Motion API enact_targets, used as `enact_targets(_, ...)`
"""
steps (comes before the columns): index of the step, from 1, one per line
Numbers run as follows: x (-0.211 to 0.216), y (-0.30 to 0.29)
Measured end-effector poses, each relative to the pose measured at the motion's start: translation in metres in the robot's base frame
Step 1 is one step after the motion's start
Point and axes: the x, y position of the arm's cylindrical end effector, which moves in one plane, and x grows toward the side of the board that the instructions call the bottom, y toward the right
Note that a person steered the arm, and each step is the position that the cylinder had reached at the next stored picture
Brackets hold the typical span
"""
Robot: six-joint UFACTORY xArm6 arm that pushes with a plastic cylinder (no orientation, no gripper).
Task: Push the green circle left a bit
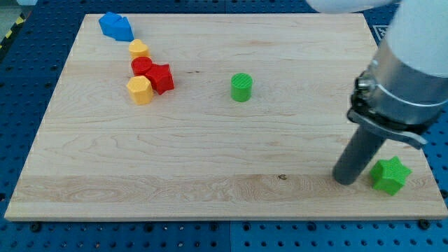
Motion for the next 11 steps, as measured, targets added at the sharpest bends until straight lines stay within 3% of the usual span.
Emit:
enact_targets(3,-0.029,-0.065)
enact_targets(7,-0.168,-0.099)
enact_targets(11,-0.203,-0.139)
